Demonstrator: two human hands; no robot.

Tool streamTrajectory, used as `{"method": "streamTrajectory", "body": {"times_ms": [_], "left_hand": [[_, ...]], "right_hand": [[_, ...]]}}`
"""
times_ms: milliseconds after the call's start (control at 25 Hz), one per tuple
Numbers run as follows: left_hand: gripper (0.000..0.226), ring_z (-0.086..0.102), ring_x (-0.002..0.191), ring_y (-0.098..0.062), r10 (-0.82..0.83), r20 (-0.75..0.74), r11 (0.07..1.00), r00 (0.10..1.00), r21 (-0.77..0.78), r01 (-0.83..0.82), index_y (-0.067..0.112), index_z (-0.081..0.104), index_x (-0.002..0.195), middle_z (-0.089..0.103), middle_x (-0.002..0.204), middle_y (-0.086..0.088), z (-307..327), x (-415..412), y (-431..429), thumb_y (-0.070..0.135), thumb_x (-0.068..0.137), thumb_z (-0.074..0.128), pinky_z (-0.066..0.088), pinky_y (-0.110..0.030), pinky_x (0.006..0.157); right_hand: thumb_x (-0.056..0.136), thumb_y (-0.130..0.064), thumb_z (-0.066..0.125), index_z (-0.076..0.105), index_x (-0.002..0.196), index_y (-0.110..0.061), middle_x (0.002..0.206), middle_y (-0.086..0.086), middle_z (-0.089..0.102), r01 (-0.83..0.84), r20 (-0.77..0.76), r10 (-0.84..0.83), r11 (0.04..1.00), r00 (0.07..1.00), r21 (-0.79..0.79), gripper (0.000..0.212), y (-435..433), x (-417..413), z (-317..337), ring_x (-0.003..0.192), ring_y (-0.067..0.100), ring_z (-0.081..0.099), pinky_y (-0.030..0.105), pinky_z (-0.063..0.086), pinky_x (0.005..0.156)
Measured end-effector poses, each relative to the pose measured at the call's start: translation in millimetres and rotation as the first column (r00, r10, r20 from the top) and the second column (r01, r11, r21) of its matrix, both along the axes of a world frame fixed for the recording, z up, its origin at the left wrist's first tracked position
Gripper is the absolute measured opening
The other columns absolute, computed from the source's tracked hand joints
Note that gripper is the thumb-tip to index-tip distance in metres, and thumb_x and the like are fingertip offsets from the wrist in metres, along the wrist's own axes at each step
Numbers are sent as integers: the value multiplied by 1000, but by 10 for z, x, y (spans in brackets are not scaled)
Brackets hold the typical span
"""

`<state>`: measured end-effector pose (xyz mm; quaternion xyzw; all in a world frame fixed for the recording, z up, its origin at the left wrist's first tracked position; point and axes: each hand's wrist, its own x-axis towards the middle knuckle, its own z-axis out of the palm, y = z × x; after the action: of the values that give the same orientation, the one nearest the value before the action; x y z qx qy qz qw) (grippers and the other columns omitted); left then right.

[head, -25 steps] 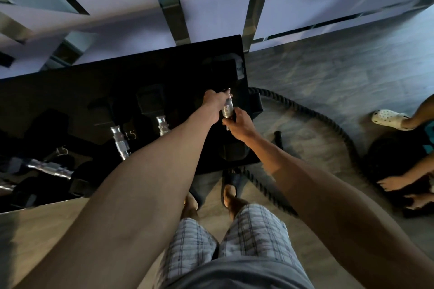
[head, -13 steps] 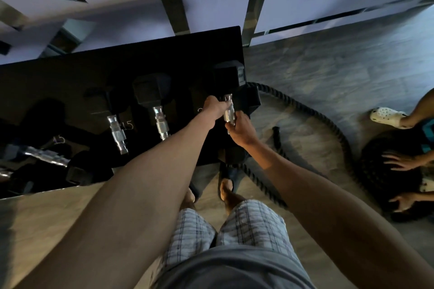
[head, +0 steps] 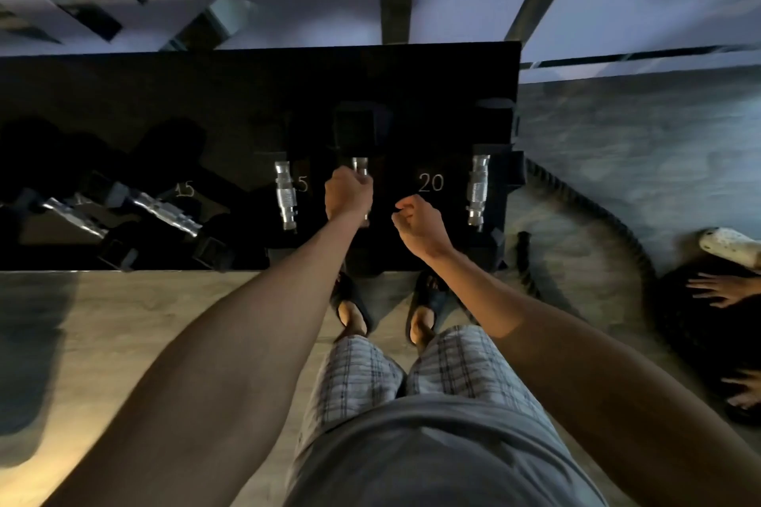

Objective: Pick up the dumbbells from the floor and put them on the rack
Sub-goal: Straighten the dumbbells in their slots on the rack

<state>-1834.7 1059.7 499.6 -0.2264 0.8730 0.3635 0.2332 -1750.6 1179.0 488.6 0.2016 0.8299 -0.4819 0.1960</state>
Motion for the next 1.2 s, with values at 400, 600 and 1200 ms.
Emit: {"method": "streamTrajectory", "body": {"times_ms": [400, 600, 1200], "left_hand": [[26, 70, 101, -21, 88, 249, 877, 964, 440, -194, 9, 69, 106, 74, 103, -7, -353, -398, -251, 20, 83, 73, 51, -41, 101], [42, 71, 97, -21, 94, 318, 846, 944, 474, -243, 4, 65, 110, 75, 98, -8, -385, -490, -280, 23, 76, 80, 54, -42, 97], [70, 68, 103, -25, -82, 341, 881, 937, 465, -92, 6, 61, 117, 71, 110, -11, -648, -586, 144, 45, 61, 78, 53, -45, 97]], "right_hand": [[88, -20, 69, 60, 108, -6, 92, 7, 65, 168, 191, -141, 977, 971, -132, 27, -624, -436, -351, 88, 24, 66, 35, 50, 76], [90, -24, 65, 51, 121, -7, 107, 13, 65, 231, 197, -206, 966, 959, -114, 38, -786, -414, -365, 94, 31, 64, 44, 52, 84], [94, -25, 61, 54, 119, -7, 102, 5, 63, 206, 148, -198, 978, 969, -36, 31, -218, -363, -301, 90, 18, 59, 29, 42, 73]]}}
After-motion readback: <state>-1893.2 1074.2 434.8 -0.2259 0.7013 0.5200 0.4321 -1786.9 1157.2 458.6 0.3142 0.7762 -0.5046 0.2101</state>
